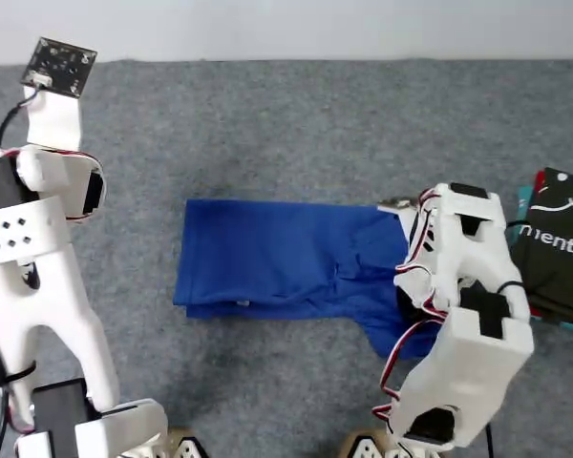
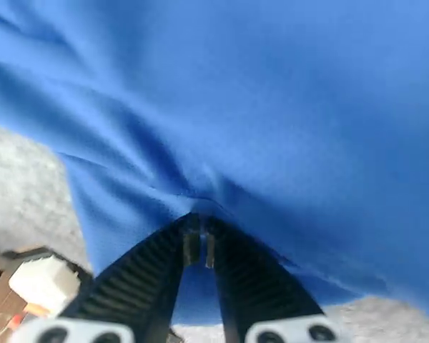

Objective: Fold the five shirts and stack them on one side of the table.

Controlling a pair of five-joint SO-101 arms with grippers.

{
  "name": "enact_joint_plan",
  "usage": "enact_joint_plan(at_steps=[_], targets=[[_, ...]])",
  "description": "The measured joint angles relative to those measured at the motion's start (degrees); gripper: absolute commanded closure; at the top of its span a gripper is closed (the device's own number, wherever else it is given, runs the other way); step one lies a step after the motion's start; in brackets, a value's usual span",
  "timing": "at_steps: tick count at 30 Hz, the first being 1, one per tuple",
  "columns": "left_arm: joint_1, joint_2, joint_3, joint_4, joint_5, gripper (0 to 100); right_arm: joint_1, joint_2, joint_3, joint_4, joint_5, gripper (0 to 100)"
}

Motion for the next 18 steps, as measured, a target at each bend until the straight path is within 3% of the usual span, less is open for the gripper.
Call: enact_joint_plan(at_steps=[10, 18], targets=[[0.00, 0.00, 0.00, 0.00, 0.00, 95, -0.44, -6.24, -8.35, 4.57, 0.00, 96.8], [0.00, 0.00, 0.00, 0.00, 0.00, 95, 4.92, 3.16, -8.97, -3.43, 0.00, 96.8]])
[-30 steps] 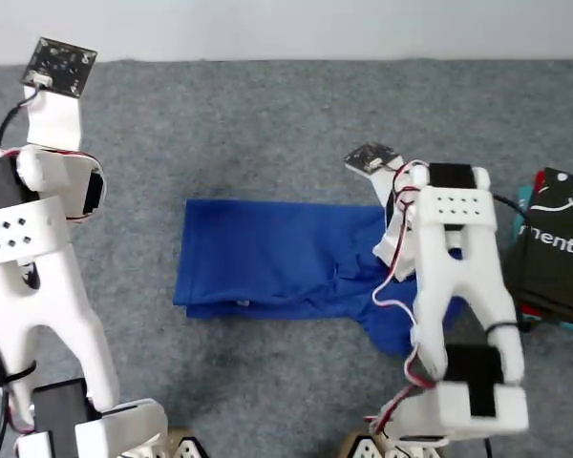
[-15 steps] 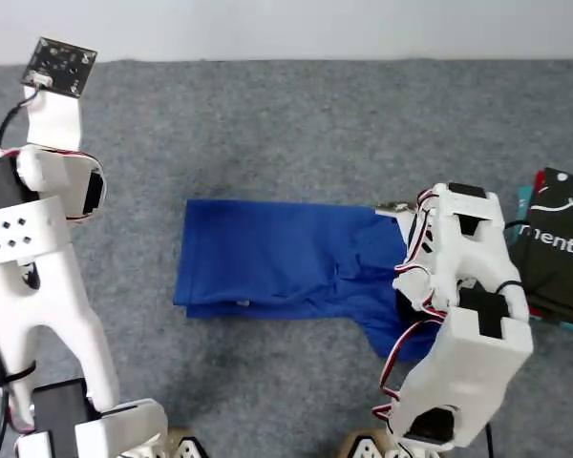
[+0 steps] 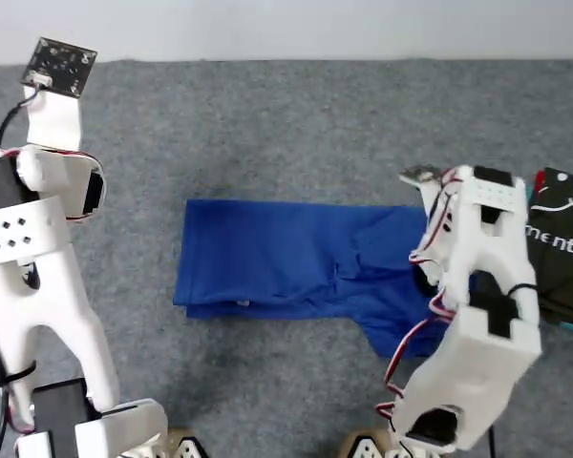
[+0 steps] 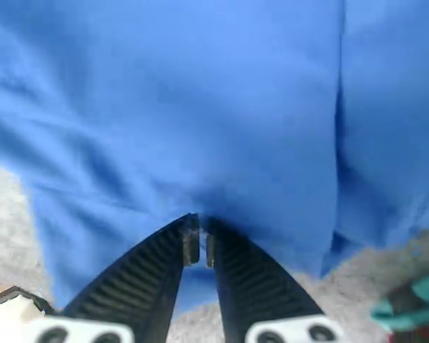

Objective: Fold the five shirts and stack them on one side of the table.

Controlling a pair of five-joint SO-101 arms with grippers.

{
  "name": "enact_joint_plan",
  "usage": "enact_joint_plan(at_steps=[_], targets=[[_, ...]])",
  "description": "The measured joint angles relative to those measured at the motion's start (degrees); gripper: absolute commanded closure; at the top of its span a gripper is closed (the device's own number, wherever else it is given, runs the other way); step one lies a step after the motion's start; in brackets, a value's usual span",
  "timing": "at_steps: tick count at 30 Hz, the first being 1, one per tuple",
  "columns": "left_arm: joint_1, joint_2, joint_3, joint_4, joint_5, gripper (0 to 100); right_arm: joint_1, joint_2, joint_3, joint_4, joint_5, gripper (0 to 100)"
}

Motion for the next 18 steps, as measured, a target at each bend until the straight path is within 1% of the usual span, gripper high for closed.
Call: enact_joint_plan(at_steps=[2, 4, 8, 11, 13, 16, 18], targets=[[0.00, 0.00, 0.00, 0.00, 0.00, 95, 1.41, 3.60, -0.70, -0.53, 0.00, 96.8], [0.00, 0.00, 0.00, 0.00, 0.00, 95, 1.93, 4.22, -2.02, 0.18, 0.00, 96.8], [0.00, 0.00, 0.00, 0.00, 0.00, 95, 2.02, 3.96, -7.21, 6.42, 0.00, 96.8], [0.00, 0.00, 0.00, 0.00, 0.00, 95, -0.26, 1.32, -12.75, 11.52, 0.00, 96.8], [0.00, 0.00, 0.00, 0.00, 0.00, 95, -2.37, -0.88, -16.26, 13.01, 0.00, 96.8], [0.00, 0.00, 0.00, 0.00, 0.00, 95, -5.10, -2.11, -18.64, 12.57, 0.00, 96.8], [0.00, 0.00, 0.00, 0.00, 0.00, 95, -5.80, -2.02, -18.81, 10.37, 0.00, 96.8]])
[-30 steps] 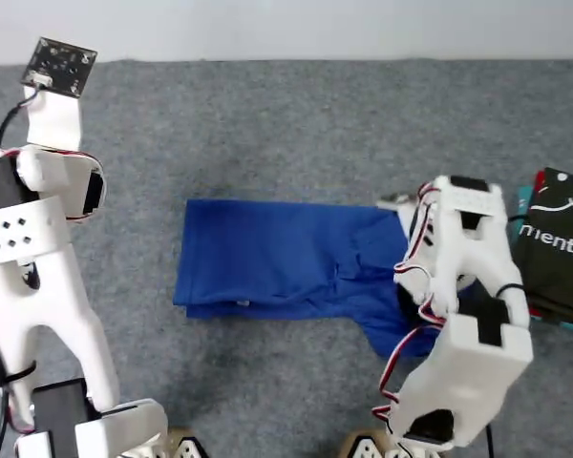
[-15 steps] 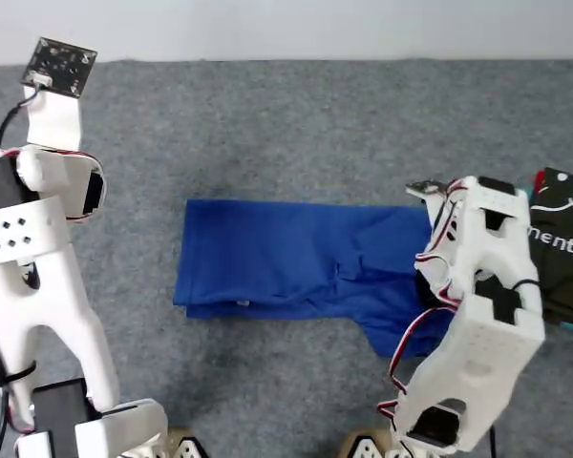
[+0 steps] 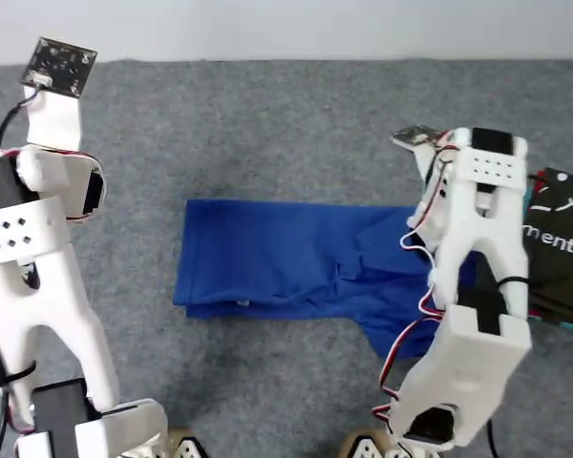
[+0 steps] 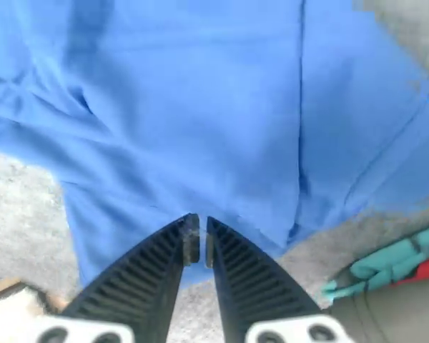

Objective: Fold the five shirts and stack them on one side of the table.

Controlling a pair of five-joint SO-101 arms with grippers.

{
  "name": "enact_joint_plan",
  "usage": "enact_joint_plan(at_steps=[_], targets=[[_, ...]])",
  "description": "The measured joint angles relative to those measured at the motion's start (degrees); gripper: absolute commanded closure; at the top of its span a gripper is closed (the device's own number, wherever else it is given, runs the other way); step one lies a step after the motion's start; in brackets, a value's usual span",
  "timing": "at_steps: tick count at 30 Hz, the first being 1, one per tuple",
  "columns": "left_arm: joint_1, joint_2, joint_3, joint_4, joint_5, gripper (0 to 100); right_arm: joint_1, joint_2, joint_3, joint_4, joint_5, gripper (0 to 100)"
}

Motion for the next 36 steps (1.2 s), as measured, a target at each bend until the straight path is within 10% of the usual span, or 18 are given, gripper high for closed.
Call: enact_joint_plan(at_steps=[21, 36], targets=[[0.00, 0.00, 0.00, 0.00, 0.00, 95, 13.54, 9.85, -6.42, 4.22, 6.33, 96.9], [0.00, 0.00, 0.00, 0.00, 0.00, 96, -9.76, 4.75, -2.37, 4.22, -1.32, 96.9]])
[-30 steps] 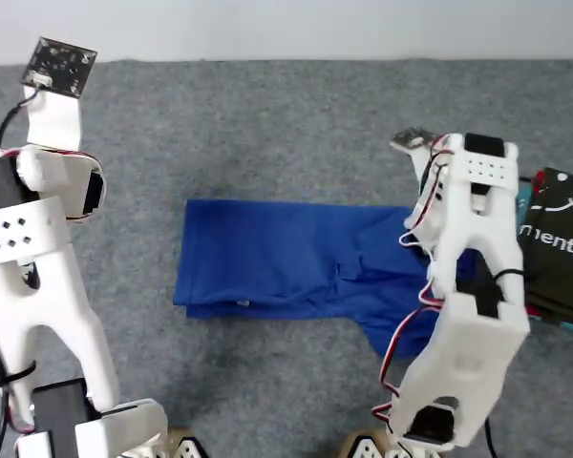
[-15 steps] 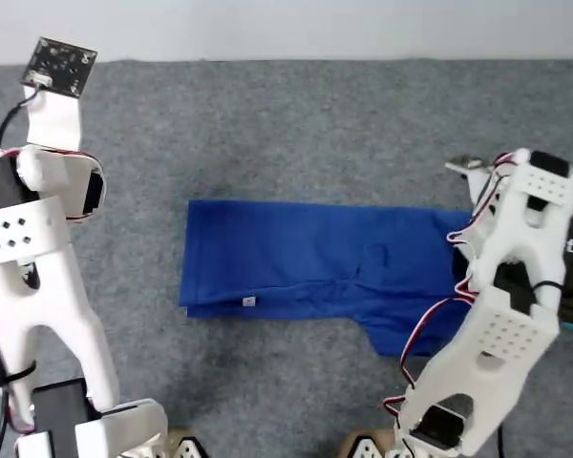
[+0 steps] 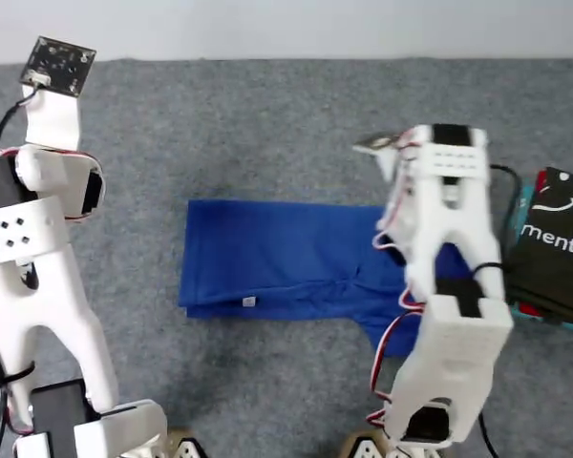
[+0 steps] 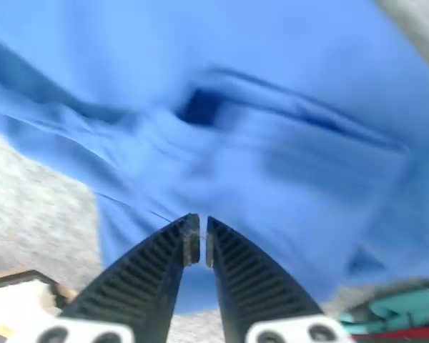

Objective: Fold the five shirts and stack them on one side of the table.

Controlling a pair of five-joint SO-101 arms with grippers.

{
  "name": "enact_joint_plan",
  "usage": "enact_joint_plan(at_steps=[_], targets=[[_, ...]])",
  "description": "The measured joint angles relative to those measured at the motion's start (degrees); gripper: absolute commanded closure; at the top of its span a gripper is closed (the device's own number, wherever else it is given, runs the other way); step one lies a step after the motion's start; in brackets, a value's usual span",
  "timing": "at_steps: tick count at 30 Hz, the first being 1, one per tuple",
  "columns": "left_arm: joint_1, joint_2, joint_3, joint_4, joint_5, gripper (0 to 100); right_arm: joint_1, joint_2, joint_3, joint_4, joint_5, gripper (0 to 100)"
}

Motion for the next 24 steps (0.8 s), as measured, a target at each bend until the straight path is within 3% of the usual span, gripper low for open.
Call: enact_joint_plan(at_steps=[7, 19, 24], targets=[[0.00, 0.00, 0.00, 0.00, 0.00, 96, -6.59, 4.04, 4.84, -3.87, -5.36, 96.9], [0.00, 0.00, 0.00, 0.00, 0.00, 96, -6.77, 7.12, 7.38, 0.00, -4.75, 96.9], [1.49, 0.00, 0.00, 0.00, 0.00, 96, -7.56, -1.23, 7.47, 0.09, -4.84, 97.2]])
